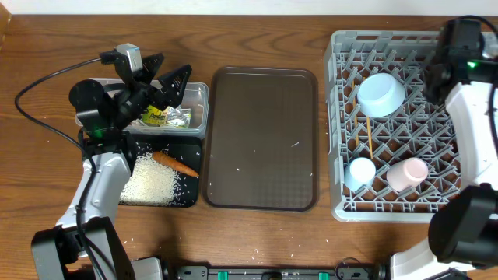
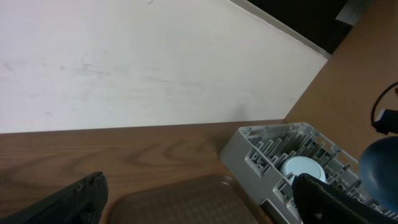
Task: Sort waste into correct bins and load items into the dishwasher rack
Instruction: 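Lower the blue plate upright into the rack's right side, then open the right gripper to release the plate and lift away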
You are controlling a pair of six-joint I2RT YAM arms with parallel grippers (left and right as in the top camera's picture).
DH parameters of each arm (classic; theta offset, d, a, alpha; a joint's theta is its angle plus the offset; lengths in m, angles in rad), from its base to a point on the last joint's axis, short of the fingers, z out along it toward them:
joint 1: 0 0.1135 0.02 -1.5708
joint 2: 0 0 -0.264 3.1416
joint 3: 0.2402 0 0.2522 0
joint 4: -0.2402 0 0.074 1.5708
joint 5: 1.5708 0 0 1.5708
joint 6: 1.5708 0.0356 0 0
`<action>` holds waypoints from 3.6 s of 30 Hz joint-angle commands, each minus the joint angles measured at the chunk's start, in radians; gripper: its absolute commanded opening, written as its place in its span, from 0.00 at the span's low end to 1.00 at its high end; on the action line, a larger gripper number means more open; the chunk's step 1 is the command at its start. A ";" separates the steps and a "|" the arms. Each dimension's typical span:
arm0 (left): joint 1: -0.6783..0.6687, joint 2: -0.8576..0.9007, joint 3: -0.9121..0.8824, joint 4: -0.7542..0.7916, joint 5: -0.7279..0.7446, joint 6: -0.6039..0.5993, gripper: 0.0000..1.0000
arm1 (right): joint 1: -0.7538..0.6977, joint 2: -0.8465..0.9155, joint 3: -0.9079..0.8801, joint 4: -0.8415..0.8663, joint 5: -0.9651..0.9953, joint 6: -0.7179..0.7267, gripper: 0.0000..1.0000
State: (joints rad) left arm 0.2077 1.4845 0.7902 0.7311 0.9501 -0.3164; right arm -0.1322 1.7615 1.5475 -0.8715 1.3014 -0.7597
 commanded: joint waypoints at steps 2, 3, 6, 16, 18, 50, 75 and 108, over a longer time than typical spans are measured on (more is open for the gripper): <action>0.001 -0.016 -0.001 0.008 -0.002 0.013 0.97 | 0.025 0.029 -0.006 0.000 0.029 0.011 0.01; 0.001 -0.016 -0.001 0.008 -0.002 0.013 0.96 | 0.031 0.034 -0.006 0.000 0.030 0.010 0.01; 0.001 -0.016 -0.001 0.008 -0.002 0.013 0.96 | 0.052 0.042 -0.006 0.000 0.033 -0.003 0.01; 0.001 -0.016 -0.001 0.008 -0.002 0.013 0.96 | 0.170 0.063 -0.006 0.057 0.029 -0.050 0.01; 0.001 -0.016 -0.001 0.008 -0.002 0.013 0.96 | 0.199 0.063 -0.006 0.074 0.027 -0.050 0.01; 0.001 -0.016 -0.001 0.008 -0.002 0.013 0.96 | 0.447 0.057 -0.006 0.133 0.024 0.096 0.77; 0.001 -0.016 -0.001 0.008 -0.002 0.013 0.96 | 0.303 -0.216 -0.006 -0.026 -1.460 0.632 0.99; 0.001 -0.016 -0.001 0.008 -0.002 0.013 0.96 | 0.304 -0.242 -0.006 -0.063 -1.403 0.628 0.99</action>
State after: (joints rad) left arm 0.2077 1.4845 0.7902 0.7315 0.9501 -0.3164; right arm 0.1787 1.5616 1.5417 -0.9237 -0.1314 -0.1387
